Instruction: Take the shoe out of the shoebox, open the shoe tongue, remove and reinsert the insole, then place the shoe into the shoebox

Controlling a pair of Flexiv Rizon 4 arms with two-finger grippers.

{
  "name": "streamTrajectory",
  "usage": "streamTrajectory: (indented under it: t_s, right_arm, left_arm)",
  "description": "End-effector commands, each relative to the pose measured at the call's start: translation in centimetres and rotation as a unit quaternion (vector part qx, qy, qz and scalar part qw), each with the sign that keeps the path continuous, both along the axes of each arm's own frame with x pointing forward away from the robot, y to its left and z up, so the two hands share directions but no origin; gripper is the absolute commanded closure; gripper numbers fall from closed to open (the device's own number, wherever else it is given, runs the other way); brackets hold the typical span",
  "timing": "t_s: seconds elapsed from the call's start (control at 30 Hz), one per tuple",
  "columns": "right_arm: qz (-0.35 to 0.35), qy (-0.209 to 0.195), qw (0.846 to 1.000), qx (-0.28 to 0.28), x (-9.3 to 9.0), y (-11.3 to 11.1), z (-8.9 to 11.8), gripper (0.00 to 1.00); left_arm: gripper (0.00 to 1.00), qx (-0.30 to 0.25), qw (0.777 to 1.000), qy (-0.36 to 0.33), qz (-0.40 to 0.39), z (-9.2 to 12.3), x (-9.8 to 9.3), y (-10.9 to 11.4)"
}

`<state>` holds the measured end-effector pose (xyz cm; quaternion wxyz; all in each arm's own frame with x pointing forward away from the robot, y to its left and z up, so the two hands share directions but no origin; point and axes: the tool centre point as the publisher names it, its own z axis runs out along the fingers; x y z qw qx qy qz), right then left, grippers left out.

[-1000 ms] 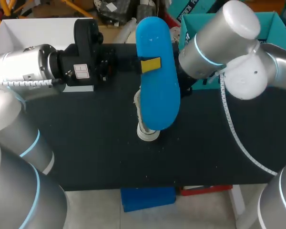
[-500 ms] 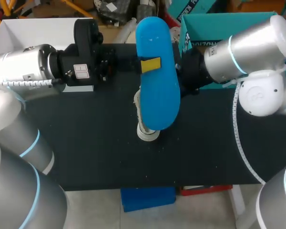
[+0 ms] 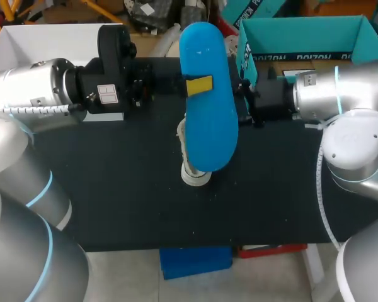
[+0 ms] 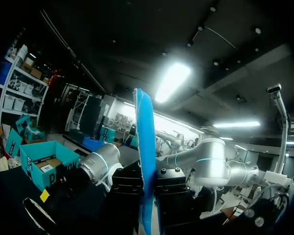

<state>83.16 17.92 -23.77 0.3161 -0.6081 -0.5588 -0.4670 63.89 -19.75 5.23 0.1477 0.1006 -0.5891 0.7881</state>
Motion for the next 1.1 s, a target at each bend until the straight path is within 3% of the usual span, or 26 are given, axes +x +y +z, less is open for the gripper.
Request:
streamTrajectory:
  t_s: [0.03, 0.23, 0.33, 0.53, 0.7, 0.8, 0.9, 1.1]
  right_arm:
    - [0.030, -0.019, 0.990, 0.135, 0.4, 0.0, -0.3, 0.00]
    - [0.030, -0.019, 0.990, 0.135, 0.4, 0.0, -0.3, 0.00]
    - [0.030, -0.019, 0.990, 0.135, 0.4, 0.0, -0.3, 0.00]
    - [0.030, -0.019, 0.990, 0.135, 0.4, 0.0, -0.3, 0.00]
    - [0.030, -0.019, 0.990, 0.135, 0.4, 0.0, -0.3, 0.00]
    - [0.030, -0.019, 0.990, 0.135, 0.4, 0.0, -0.3, 0.00]
    - [0.030, -0.019, 0.990, 0.135, 0.4, 0.0, -0.3, 0.00]
    - [0.030, -0.019, 0.990, 0.135, 0.4, 0.0, -0.3, 0.00]
  left_arm:
    - [1.00, 0.000, 1.000, 0.000, 0.002, 0.0, -0.1, -0.1]
    - [1.00, 0.000, 1.000, 0.000, 0.002, 0.0, -0.1, -0.1]
    - [1.00, -0.002, 0.998, -0.059, 0.004, -0.9, 0.3, -0.1]
    - [1.00, 0.023, 0.988, -0.151, 0.010, -4.5, 1.1, 0.2]
    - [1.00, 0.018, 0.988, -0.156, 0.008, -8.6, 2.7, 0.8]
    - [1.00, 0.046, 0.967, -0.246, 0.035, -10.9, 3.5, 1.1]
    - [1.00, 0.062, 0.958, -0.275, 0.047, -13.0, 4.0, 1.1]
    - [1.00, 0.062, 0.958, -0.275, 0.047, -13.0, 4.0, 1.1]
